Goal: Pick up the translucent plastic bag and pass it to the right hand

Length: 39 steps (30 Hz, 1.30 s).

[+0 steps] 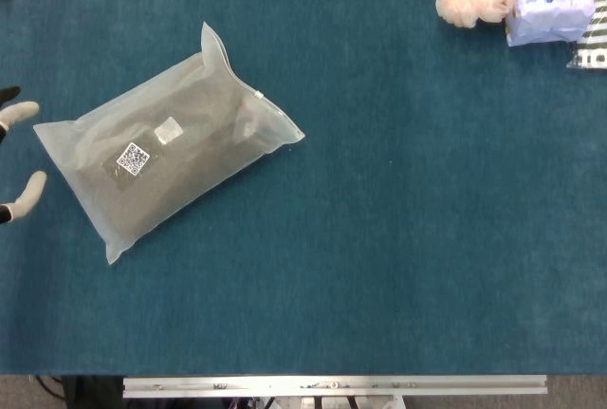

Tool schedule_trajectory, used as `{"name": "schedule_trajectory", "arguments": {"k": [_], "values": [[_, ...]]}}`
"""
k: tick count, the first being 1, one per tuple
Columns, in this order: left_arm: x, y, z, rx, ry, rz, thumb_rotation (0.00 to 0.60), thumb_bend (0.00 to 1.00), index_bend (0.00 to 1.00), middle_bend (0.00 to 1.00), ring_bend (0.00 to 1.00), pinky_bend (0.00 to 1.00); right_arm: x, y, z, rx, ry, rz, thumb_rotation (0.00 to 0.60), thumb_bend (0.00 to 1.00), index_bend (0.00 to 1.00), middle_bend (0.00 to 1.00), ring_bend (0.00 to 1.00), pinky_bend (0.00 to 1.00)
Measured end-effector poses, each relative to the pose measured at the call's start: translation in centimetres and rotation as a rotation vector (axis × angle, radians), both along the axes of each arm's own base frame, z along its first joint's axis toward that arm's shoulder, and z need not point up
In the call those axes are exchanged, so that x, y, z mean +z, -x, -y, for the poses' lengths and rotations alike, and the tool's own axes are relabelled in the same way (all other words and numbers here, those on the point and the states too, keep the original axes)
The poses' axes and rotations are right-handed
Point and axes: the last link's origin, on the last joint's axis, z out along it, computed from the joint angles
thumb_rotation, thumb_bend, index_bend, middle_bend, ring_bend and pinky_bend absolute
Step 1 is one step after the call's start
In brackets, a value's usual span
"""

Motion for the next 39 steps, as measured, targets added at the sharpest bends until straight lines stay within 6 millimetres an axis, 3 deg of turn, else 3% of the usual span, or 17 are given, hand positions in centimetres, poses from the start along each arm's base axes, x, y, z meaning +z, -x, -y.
{"name": "schedule_trajectory", "arguments": {"k": [12, 20, 27, 33, 39], "values": [[-0.6, -0.3, 0.1, -0.022, 0.069, -0.026, 0.6, 0.33, 0.21, 0.12, 0.05, 0.04, 0.2, 0.1, 0.0, -0.003, 0.008, 0.003, 0.6, 0.05, 0.0, 0.23, 0.09, 0.22], [-2.2, -1.0, 0.0, -0.066, 0.183, -0.105, 0.6, 0.32, 0.12, 0.1, 0.04, 0.04, 0.1, 0.2, -0.1, -0.005, 0.004, 0.002, 0.6, 0.05, 0.0, 0.23, 0.09, 0.22], [-4.8, -1.9, -0.5, -0.096, 0.27, -0.198, 0.57, 0.21, 0.01, 0.05, 0.01, 0.04, 0.4, 0.4, -0.2, -0.011, 0.013, 0.005, 0.6, 0.05, 0.0, 0.22, 0.09, 0.22], [-7.9, -2.3, -0.8, -0.085, 0.376, -0.219, 0.529, 0.18, 0.0, 0.0, 0.0, 0.04, 0.6, 0.7, -0.3, -0.02, 0.02, 0.009, 0.6, 0.05, 0.0, 0.23, 0.1, 0.22], [-10.7, -2.1, -1.3, -0.055, 0.437, -0.223, 0.557, 0.18, 0.0, 0.0, 0.0, 0.04, 0.7, 0.9, -0.4, -0.026, 0.023, 0.01, 0.6, 0.05, 0.0, 0.23, 0.1, 0.22]]}}
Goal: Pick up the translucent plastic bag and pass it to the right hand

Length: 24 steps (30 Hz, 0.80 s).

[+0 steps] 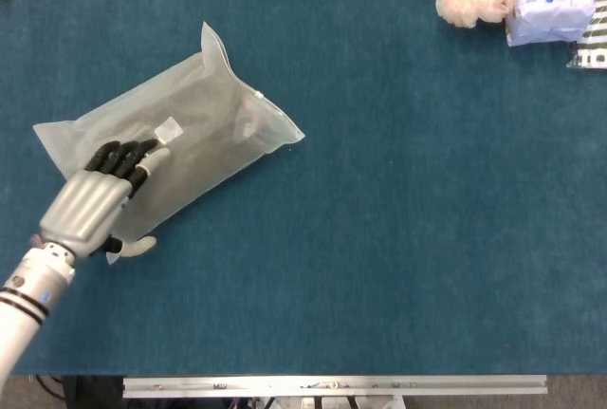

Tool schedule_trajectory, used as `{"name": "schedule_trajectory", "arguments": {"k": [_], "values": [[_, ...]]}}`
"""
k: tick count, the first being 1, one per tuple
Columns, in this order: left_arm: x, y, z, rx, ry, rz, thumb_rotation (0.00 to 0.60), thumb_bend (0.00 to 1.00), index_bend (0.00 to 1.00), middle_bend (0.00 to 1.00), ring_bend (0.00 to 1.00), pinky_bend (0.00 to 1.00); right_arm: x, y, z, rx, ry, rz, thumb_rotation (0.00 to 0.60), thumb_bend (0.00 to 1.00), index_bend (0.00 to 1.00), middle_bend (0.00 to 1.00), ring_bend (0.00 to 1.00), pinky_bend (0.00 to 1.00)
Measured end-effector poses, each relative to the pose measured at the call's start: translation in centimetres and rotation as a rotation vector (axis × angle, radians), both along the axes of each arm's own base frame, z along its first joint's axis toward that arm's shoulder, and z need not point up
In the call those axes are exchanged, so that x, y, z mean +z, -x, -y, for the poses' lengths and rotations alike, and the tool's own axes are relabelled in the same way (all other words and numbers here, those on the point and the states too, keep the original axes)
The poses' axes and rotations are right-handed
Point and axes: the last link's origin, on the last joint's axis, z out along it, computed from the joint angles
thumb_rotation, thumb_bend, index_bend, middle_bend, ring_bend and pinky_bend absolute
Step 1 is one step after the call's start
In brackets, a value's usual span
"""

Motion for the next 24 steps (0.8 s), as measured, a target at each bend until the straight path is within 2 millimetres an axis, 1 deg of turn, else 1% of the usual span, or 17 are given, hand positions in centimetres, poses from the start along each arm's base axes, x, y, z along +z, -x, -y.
{"name": "schedule_trajectory", "arguments": {"k": [1, 3, 9, 14, 17, 21, 24], "values": [[-0.3, 0.1, -0.1, 0.005, 0.003, -0.004, 0.577, 0.18, 0.0, 0.0, 0.0, 0.04, 0.0, 0.0, 0.0, 0.0, 0.0, 0.0, 0.6, 0.05, 0.0, 0.23, 0.1, 0.22], [-0.9, 0.4, -0.6, 0.016, 0.004, -0.014, 0.598, 0.18, 0.0, 0.0, 0.0, 0.04, 0.1, 0.0, 0.0, -0.002, 0.003, -0.001, 0.6, 0.05, 0.0, 0.23, 0.1, 0.22], [-2.1, 1.7, -2.3, 0.056, -0.018, -0.071, 0.6, 0.18, 0.0, 0.0, 0.0, 0.04, 0.2, 0.0, -0.1, -0.006, 0.008, -0.005, 0.6, 0.05, 0.0, 0.23, 0.1, 0.22], [-2.4, 2.6, -3.5, 0.054, -0.05, -0.136, 0.6, 0.18, 0.0, 0.0, 0.0, 0.04, 0.2, -0.1, -0.2, -0.008, 0.008, -0.007, 0.6, 0.05, 0.0, 0.23, 0.1, 0.22], [-2.1, 3.4, -4.5, 0.04, -0.102, -0.198, 0.6, 0.18, 0.0, 0.0, 0.0, 0.04, 0.2, -0.2, -0.2, -0.007, 0.008, -0.01, 0.6, 0.05, 0.0, 0.23, 0.1, 0.22], [-0.7, 4.5, -6.5, 0.058, -0.206, -0.242, 0.6, 0.18, 0.0, 0.0, 0.0, 0.04, 0.2, -0.4, -0.2, -0.006, 0.009, -0.012, 0.6, 0.05, 0.0, 0.23, 0.1, 0.22], [0.2, 4.7, -7.2, 0.074, -0.244, -0.238, 0.6, 0.18, 0.0, 0.0, 0.0, 0.04, 0.2, -0.4, -0.2, -0.007, 0.009, -0.011, 0.6, 0.05, 0.0, 0.23, 0.1, 0.22]]}}
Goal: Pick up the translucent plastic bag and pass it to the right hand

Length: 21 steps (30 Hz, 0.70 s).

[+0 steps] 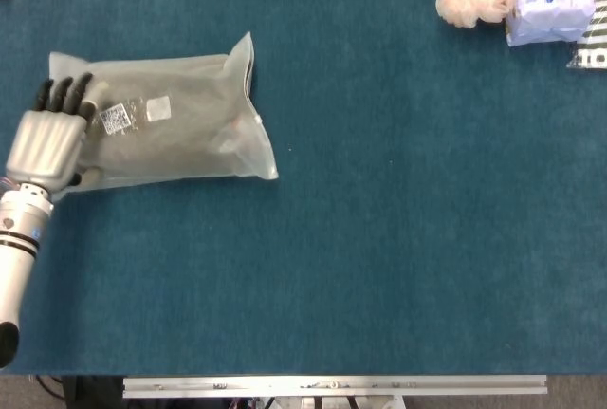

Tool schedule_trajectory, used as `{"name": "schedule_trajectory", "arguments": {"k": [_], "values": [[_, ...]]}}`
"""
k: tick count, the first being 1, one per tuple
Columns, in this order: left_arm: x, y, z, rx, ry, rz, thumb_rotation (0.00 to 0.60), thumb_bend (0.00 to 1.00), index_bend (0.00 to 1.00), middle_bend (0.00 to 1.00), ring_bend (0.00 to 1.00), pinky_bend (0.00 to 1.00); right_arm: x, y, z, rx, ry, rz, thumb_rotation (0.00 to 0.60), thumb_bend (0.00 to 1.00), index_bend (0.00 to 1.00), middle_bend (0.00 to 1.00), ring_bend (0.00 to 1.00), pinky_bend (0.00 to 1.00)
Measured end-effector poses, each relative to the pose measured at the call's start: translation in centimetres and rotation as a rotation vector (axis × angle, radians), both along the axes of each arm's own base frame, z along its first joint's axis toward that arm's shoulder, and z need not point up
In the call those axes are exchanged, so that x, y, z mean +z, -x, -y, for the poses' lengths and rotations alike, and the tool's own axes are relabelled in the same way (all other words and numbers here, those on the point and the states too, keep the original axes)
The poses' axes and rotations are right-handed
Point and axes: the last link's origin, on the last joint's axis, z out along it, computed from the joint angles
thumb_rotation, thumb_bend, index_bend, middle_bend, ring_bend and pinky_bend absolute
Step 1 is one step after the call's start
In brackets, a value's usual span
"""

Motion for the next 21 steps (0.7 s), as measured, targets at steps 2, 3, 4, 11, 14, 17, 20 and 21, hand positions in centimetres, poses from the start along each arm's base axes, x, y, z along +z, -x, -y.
{"name": "schedule_trajectory", "arguments": {"k": [2, 3, 4, 11, 14, 17, 20, 21], "values": [[0.3, -0.1, 0.0, 0.02, 0.011, 0.029, 0.6, 0.18, 0.0, 0.0, 0.0, 0.04, 0.0, 0.0, 0.0, 0.0, 0.0, 0.002, 0.6, 0.05, 0.0, 0.23, 0.1, 0.22], [0.4, -0.3, 0.2, 0.038, 0.029, 0.054, 0.6, 0.18, 0.0, 0.0, 0.0, 0.04, 0.0, 0.0, 0.0, 0.0, 0.0, 0.002, 0.6, 0.05, 0.0, 0.23, 0.1, 0.22], [0.5, -0.5, 0.3, 0.05, 0.047, 0.071, 0.6, 0.18, 0.0, 0.0, 0.0, 0.04, 0.0, 0.0, 0.0, 0.0, 0.0, 0.003, 0.6, 0.05, 0.0, 0.23, 0.1, 0.22], [0.6, -1.8, 0.8, 0.059, 0.151, 0.081, 0.6, 0.18, 0.0, 0.0, 0.0, 0.04, 0.1, 0.2, -0.1, -0.001, 0.001, 0.007, 0.6, 0.05, 0.0, 0.23, 0.1, 0.22], [-0.1, -2.3, 0.3, 0.051, 0.159, 0.07, 0.6, 0.18, 0.0, 0.0, 0.0, 0.04, 0.2, 0.3, -0.1, -0.005, 0.003, 0.008, 0.6, 0.05, 0.0, 0.23, 0.1, 0.22], [-0.4, -2.2, -0.5, 0.06, 0.149, 0.062, 0.6, 0.18, 0.0, 0.0, 0.0, 0.04, 0.3, 0.5, -0.2, -0.009, 0.006, 0.009, 0.6, 0.05, 0.0, 0.23, 0.1, 0.22], [-0.5, -2.0, -1.5, 0.073, 0.134, 0.051, 0.6, 0.18, 0.0, 0.0, 0.0, 0.04, 0.4, 0.7, -0.2, -0.015, 0.007, 0.009, 0.6, 0.05, 0.0, 0.23, 0.1, 0.22], [-0.6, -2.0, -1.7, 0.079, 0.131, 0.049, 0.6, 0.18, 0.0, 0.0, 0.0, 0.04, 0.4, 0.8, -0.3, -0.016, 0.008, 0.01, 0.6, 0.05, 0.0, 0.23, 0.1, 0.22]]}}
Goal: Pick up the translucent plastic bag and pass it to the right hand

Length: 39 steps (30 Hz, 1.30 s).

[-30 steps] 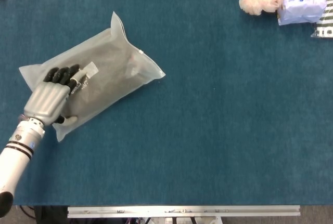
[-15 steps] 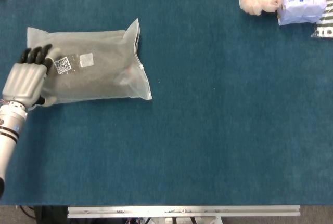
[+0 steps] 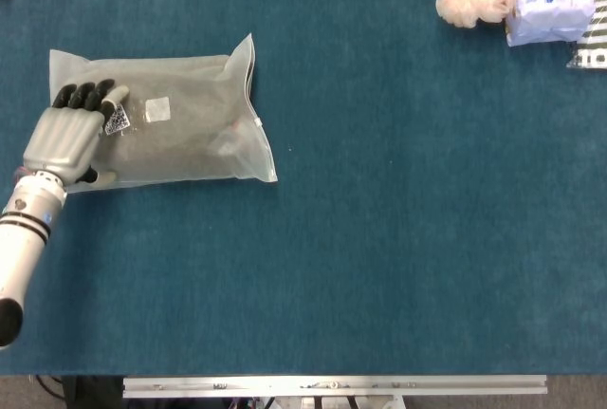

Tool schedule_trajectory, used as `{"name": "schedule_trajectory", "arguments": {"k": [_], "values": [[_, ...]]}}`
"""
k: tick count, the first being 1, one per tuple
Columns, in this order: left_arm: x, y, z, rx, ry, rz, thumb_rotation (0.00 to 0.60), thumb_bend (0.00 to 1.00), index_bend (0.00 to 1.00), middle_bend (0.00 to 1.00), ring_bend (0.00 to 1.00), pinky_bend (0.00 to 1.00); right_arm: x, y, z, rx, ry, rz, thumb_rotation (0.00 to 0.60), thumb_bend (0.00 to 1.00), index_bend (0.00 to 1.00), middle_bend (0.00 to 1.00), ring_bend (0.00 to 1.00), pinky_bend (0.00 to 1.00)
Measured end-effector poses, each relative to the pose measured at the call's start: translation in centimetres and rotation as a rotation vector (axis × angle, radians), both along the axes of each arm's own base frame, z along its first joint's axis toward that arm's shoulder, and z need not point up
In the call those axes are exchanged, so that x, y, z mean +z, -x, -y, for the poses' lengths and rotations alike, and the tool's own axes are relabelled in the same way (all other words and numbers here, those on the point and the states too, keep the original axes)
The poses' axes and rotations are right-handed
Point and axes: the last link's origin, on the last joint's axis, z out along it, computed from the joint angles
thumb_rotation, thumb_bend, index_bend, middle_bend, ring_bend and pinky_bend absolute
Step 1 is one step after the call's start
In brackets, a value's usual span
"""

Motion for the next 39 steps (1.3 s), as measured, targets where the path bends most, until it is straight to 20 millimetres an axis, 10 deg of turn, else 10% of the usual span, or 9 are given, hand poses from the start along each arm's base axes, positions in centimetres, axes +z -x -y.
{"name": "schedule_trajectory", "arguments": {"k": [7, 11, 24, 39], "values": [[-0.6, 0.3, -0.9, 0.047, 0.023, 0.022, 0.6, 0.18, 0.0, 0.0, 0.0, 0.05, 0.0, 0.0, 0.0, 0.001, 0.004, 0.004, 0.6, 0.05, 0.0, 0.23, 0.1, 0.22], [-1.0, 0.3, -1.4, 0.056, 0.009, 0.06, 0.6, 0.19, 0.21, 0.01, 0.01, 0.26, 0.2, 0.1, 0.0, -0.001, 0.009, 0.004, 0.6, 0.05, 0.0, 0.23, 0.1, 0.22], [-1.6, 0.3, -2.0, 0.024, -0.056, 0.173, 0.6, 0.41, 0.64, 0.61, 0.6, 0.87, 0.3, -0.1, 0.1, 0.003, 0.015, 0.006, 0.6, 0.05, 0.0, 0.23, 0.1, 0.22], [0.6, -0.9, -1.8, 0.058, -0.01, 0.53, 0.6, 0.53, 0.75, 0.77, 0.75, 0.98, -0.5, -2.0, 0.9, 0.106, -0.035, -0.003, 0.6, 0.05, 0.0, 0.23, 0.11, 0.22]]}}
